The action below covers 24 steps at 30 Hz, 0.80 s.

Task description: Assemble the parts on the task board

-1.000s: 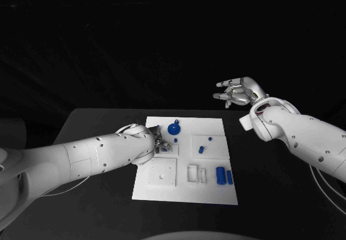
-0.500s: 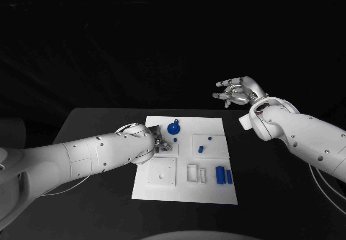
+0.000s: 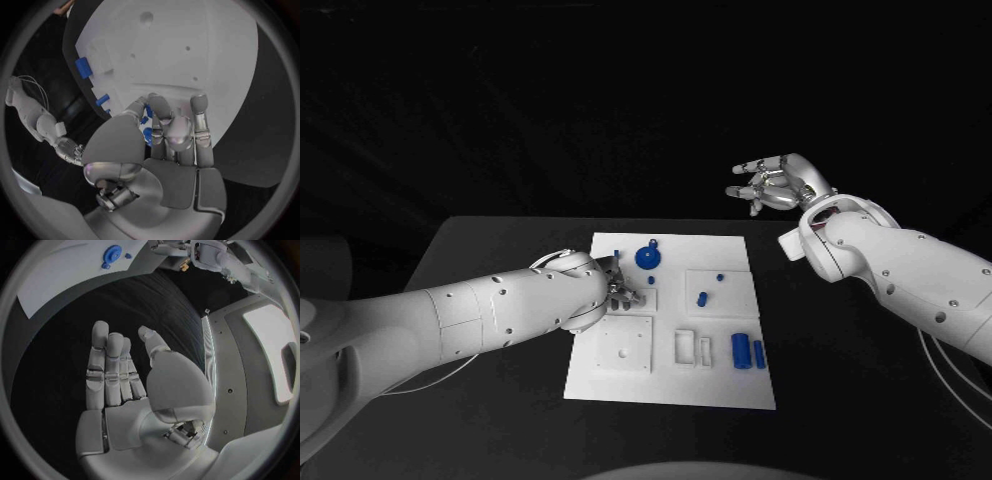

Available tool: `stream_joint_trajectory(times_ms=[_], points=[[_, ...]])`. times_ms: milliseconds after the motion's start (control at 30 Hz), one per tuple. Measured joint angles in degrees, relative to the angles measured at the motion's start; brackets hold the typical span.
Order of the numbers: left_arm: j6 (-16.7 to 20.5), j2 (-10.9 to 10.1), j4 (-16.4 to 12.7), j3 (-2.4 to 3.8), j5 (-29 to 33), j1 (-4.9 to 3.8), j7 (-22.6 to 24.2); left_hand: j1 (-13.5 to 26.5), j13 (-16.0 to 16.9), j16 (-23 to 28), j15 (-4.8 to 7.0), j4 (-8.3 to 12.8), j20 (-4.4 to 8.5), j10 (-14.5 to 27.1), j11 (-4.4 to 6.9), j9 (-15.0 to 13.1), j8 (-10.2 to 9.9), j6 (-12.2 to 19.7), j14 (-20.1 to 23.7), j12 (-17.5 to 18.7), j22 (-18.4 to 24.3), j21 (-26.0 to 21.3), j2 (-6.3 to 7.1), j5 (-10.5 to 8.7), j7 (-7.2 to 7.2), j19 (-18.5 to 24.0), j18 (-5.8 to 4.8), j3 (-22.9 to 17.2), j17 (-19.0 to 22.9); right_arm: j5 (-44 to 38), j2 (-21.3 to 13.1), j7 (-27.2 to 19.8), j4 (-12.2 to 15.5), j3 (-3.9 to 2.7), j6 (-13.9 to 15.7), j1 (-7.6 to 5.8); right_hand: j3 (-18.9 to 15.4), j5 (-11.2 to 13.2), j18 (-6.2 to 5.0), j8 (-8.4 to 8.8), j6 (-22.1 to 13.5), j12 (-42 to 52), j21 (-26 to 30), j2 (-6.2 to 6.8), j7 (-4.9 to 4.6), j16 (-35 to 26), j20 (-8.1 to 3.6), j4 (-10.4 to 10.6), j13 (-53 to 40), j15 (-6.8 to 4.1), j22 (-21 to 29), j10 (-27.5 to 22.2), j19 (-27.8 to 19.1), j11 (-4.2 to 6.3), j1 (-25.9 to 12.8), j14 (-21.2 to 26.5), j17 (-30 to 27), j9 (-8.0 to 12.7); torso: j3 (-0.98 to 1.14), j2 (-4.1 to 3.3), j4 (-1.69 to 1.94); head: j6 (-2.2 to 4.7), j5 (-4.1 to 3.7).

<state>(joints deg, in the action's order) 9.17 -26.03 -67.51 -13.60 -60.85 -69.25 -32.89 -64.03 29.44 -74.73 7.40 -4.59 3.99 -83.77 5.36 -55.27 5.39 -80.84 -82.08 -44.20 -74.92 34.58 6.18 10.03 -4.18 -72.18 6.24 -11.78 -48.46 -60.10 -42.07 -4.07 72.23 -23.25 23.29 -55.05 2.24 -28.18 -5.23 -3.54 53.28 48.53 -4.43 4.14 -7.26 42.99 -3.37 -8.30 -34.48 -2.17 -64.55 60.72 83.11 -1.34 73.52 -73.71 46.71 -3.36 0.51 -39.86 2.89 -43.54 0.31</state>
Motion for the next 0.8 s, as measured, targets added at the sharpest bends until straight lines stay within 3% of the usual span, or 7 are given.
stream_joint_trajectory(times_ms=[67, 133, 300, 467, 567, 767, 800], points=[[-0.1, -0.1, 0.0, -0.01, 0.0, 0.07, 0.0, -0.6, 0.0, 0.0, 0.0, -1.9, 0.0, 0.1, 0.05, -0.1, -0.1, -0.2, 0.0, 0.0, 0.0, 0.0, 0.89, -1.43, 0.05, 0.0, 0.0, -0.2, 0.0, 0.0, 0.0, 0.0, 0.0, 0.0, 0.0, 0.0, 0.0, 0.0, 0.0, 0.0, 0.0, 0.0, 0.0, 0.0, 0.0, 0.0, 0.0, 0.0, 0.0, 0.0, 0.0, 0.0, 0.0, 0.0, 0.0, 0.0, 0.0, 0.0, -0.01, 0.0, 0.0, 0.0, 0.0], [-0.1, -0.1, 0.0, -0.02, 0.0, 0.1, 0.0, -1.3, -0.1, 0.0, 0.0, -3.6, 0.0, 0.1, 0.05, -0.2, -0.1, -0.5, 0.0, 0.0, 0.0, 0.0, 1.73, -1.67, 0.11, 0.0, 0.0, 0.0, 0.0, 0.0, 0.0, 0.0, 0.0, 0.0, 0.0, 0.0, 0.0, 0.0, 0.0, 0.0, 0.0, 0.0, 0.0, 0.0, 0.0, 0.0, 0.0, 0.0, 0.0, 0.0, 0.0, 0.0, 0.0, 0.0, 0.0, 0.0, 0.0, 0.0, -0.02, 0.0, -0.01, 0.0, -0.02], [-0.2, -0.3, -0.1, -0.02, 0.1, 0.15, 0.0, -1.8, -0.2, 0.0, -0.01, -5.0, 0.0, 0.1, 0.05, -0.2, -0.1, -0.6, 0.0, 0.0, 0.0, 0.0, 2.16, -2.36, -0.04, 0.0, 0.0, 0.0, 0.1, 0.0, 0.0, 0.0, 0.0, 0.0, 0.0, 0.01, 0.0, 0.0, 0.0, 0.0, 0.0, 0.0, 0.0, 0.0, 0.0, 0.0, 0.0, 0.0, 0.0, 0.0, 0.0, 0.0, 0.0, 0.0, 0.0, 0.0, 0.0, 0.0, -0.02, 0.0, -0.02, -0.01, -0.09], [-0.3, -1.0, -0.3, -0.06, 0.1, 0.22, 0.1, -1.5, -0.3, 0.4, -0.01, -9.2, 0.0, 0.1, 0.05, -0.2, -0.1, -0.9, 0.0, 0.0, 0.0, -0.2, 5.78, -6.8, 0.27, 0.0, -0.01, 1.5, 0.5, 0.1, -0.1, -0.1, -0.1, 0.0, 0.0, 0.02, 0.0, 0.0, 0.0, 0.0, 0.0, 0.0, 0.0, 0.0, 0.0, 0.0, 0.0, 0.0, 0.0, 0.0, 0.0, 0.0, 0.0, 0.0, 0.0, 0.0, 0.0, 0.0, -0.02, 0.0, -0.02, 0.05, -0.2], [-0.5, -1.6, -0.8, -0.08, 0.1, 0.25, 0.2, -1.2, -0.4, 0.4, -0.01, -11.5, 0.17, 0.1, 0.05, -0.1, -0.1, -0.9, 0.0, 0.0, 0.0, -0.4, 6.12, -6.83, 0.27, -0.2, -0.01, 6.0, 0.5, 0.1, -0.1, -0.1, -0.1, 0.0, 0.0, 0.03, 0.0, 0.0, 0.0, 0.0, 0.0, 0.0, 0.0, 0.0, 0.0, 0.0, 0.0, 0.0, 0.0, 0.0, 0.0, 0.0, 0.0, 0.0, 0.0, 0.0, 0.0, 0.0, -0.02, 0.0, 0.01, 0.19, -0.31], [-1.0, -2.9, -2.3, -0.07, 0.3, 0.23, 0.2, -0.4, -0.5, 0.9, -0.01, -12.0, 0.49, 0.1, 0.05, 0.6, -0.5, -0.7, 0.0, 0.6, 0.0, -0.7, 6.88, -6.77, 0.48, 0.0, -0.08, 8.7, 1.2, 0.1, -0.2, -0.1, -0.1, 0.0, 0.0, 0.04, 0.0, 0.0, -0.01, 0.0, 0.0, 0.0, 0.0, -0.22, 0.0, 0.0, 0.0, 0.0, 0.0, 0.0, 0.0, 0.0, 0.0, 0.0, -0.2, 0.0, -0.1, 0.0, -0.02, 0.03, 0.05, 0.32, -0.38], [-1.2, -3.2, -2.7, -0.07, 0.4, 0.18, 0.2, -0.4, -0.5, 1.1, -0.01, -12.0, 0.9, 0.1, 0.05, 0.8, -0.6, -0.7, 0.0, 0.6, 0.0, -0.9, 6.87, -6.77, 0.48, 0.0, -0.91, 8.7, 1.3, 0.1, -0.2, -0.1, -0.1, 0.0, 0.0, 0.05, 0.0, 0.0, 0.0, 0.0, 0.0, 0.0, 0.0, -0.22, 0.0, 0.0, 0.0, 0.0, 0.0, 0.0, 0.0, 0.0, 0.0, 0.0, -0.2, 0.0, -0.1, 0.0, -0.02, 0.04, 0.05, 0.34, -0.4]])
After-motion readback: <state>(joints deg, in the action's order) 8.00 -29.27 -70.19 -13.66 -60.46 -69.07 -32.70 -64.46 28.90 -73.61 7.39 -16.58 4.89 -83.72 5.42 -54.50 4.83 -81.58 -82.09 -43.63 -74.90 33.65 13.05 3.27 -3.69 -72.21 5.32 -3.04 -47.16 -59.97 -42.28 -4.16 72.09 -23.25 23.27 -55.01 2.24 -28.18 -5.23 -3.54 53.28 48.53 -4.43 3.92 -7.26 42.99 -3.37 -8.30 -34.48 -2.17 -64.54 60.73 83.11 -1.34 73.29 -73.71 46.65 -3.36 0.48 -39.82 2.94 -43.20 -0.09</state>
